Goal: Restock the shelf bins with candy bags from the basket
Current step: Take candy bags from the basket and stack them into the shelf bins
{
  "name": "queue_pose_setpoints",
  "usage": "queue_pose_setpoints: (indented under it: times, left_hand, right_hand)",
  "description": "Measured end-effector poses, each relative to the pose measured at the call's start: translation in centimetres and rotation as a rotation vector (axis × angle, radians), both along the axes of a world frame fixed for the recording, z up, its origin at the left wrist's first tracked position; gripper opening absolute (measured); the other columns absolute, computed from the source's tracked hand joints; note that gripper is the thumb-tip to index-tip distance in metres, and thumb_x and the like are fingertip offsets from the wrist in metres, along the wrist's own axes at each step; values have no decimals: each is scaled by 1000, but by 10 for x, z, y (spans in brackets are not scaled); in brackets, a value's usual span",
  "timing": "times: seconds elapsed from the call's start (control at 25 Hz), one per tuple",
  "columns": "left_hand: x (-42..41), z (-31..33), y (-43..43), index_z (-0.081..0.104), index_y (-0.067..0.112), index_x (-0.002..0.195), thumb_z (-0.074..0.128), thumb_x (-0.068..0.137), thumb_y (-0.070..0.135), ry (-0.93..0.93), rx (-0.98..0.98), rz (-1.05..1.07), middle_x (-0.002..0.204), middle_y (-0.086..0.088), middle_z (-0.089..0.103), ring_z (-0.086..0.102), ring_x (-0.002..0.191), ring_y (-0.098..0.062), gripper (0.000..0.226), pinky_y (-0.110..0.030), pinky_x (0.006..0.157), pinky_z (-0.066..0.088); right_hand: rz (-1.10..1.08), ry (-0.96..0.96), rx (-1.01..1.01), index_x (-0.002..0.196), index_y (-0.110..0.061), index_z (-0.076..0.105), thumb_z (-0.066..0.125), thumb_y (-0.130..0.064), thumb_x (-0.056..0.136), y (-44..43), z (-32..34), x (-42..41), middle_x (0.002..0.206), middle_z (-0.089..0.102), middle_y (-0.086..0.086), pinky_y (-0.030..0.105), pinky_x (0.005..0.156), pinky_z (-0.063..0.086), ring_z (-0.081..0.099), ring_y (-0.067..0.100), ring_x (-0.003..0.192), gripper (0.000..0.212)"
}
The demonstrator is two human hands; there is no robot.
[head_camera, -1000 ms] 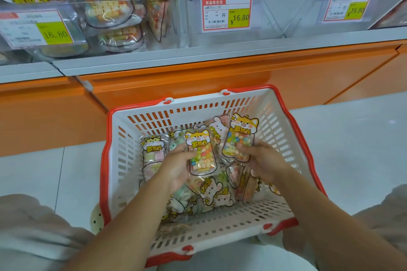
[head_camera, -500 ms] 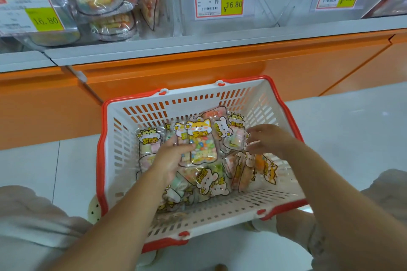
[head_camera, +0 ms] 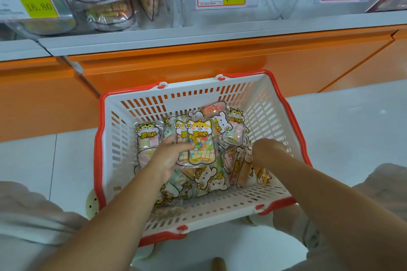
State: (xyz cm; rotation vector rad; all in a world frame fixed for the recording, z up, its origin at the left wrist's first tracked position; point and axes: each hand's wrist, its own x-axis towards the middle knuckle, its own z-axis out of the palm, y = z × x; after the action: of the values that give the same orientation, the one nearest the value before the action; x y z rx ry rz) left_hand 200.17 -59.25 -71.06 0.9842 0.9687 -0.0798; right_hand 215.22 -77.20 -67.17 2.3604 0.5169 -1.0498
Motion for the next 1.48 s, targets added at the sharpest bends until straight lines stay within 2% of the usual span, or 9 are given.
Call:
queue_pose_setpoints:
  times: [0.16,0.32,0.6,0.84,1.0,1.12,1.24,1.36,1.48]
  left_hand:
    - [1,6,-4,56,29,109,70,84,7,-31,-21,19,103,16,61,55,112,-17,36,-46,104,34]
    - [2,-1,-1,31,18,150,70,85,10,-23,-23,30,128,7,51,42,132,-22,77,-50,110,29]
    - [4,9,-7,56,13,130,73,80,4,-34,-149,4,119,3,66,52,122,-19,54,-39,101,37]
    - [4,27,-14,59,21,118,68,87,11,-115,-259,-70,103,0,74,70,93,-17,34,-34,80,55]
    - [7,34,-20,43,21,142,91,58,28,-139,-209,-200,126,7,64,57,121,-17,98,-55,108,37]
    - [8,26,-14,28,20,151,89,58,19,-120,-144,-72,123,6,62,53,122,-18,112,-55,110,31]
    - [2,20,7,31,22,151,92,54,24,-95,-129,63,128,6,60,49,122,-18,114,-45,107,32]
    - [-5,17,14,28,19,151,76,79,13,-65,-99,174,133,7,51,41,114,-12,87,-37,92,33]
    - [-9,18,9,22,24,153,74,80,10,-44,-97,158,127,12,47,40,115,-11,90,-38,100,33]
  right_hand:
    - [32,21,53,92,-9,61,49,-2,88,-9,1,-5,93,62,1,27,68,47,63,20,88,15]
    - [-381,240,420,73,-4,52,57,-1,88,-15,27,22,66,60,8,20,45,48,57,14,49,16]
    - [-530,551,866,94,-15,64,65,-12,90,-22,61,35,86,71,4,28,63,47,60,13,67,5]
    - [-434,471,920,94,-17,71,69,-18,88,-6,60,28,70,67,-6,24,59,47,58,9,62,7]
    - [-412,370,1020,96,-20,74,70,-22,87,14,45,10,82,68,-4,19,61,45,58,9,68,10]
    - [-735,229,1177,111,-9,66,57,-18,96,19,26,17,91,69,3,22,64,54,63,12,72,20]
    - [-821,269,969,106,-5,63,52,-3,96,2,7,25,101,66,15,23,57,57,64,20,68,15]
    - [-566,251,680,106,-5,64,48,-6,96,-4,-23,15,94,62,10,26,58,49,59,19,70,19]
    - [-232,85,459,87,-9,61,51,-17,93,-2,-44,9,82,61,7,28,57,45,63,25,83,14]
